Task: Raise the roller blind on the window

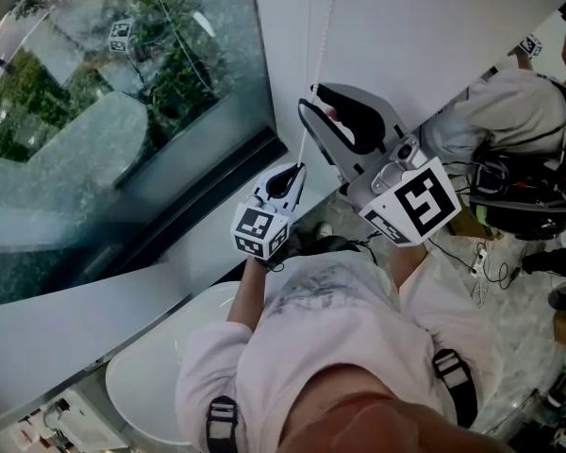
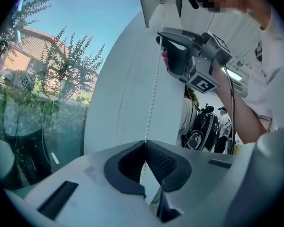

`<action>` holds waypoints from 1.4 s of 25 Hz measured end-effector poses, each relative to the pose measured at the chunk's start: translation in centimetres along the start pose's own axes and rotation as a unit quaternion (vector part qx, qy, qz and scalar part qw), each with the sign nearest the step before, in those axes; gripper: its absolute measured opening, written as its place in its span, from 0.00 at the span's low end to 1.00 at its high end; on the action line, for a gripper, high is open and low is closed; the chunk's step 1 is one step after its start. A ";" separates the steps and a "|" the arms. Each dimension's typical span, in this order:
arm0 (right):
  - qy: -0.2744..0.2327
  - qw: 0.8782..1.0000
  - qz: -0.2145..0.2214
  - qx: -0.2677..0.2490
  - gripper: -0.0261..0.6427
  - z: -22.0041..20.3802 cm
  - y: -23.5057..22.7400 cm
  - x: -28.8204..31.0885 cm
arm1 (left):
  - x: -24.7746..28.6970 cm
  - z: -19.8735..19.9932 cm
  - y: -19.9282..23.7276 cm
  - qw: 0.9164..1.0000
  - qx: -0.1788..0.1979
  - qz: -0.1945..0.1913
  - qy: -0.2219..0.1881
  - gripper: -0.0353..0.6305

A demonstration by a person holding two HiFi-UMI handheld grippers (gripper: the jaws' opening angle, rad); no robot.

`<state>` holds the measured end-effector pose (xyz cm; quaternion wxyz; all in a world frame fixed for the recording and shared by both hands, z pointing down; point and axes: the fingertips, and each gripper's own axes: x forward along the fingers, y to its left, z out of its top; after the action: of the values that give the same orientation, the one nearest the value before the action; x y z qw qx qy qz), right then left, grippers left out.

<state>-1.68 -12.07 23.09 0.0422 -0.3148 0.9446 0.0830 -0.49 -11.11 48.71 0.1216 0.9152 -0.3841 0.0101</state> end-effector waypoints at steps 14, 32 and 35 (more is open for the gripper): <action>-0.010 0.999 -0.027 0.036 0.13 -0.7 -1.3 0.7 | 1.0 -0.8 0.4 1.000 -0.001 -0.003 0.008 0.07; 0.032 0.998 -0.030 0.052 0.13 -6.2 -0.3 0.0 | 1.6 -6.4 1.6 0.998 -0.025 0.003 0.059 0.07; 0.043 0.997 -0.028 0.057 0.13 -7.6 -0.1 -0.1 | 1.8 -7.8 1.8 0.997 -0.030 0.004 0.069 0.07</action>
<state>-1.75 -13.47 30.56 0.0222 -0.3412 0.9396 0.0143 0.04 -11.77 56.87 0.1749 0.9067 -0.3786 0.0626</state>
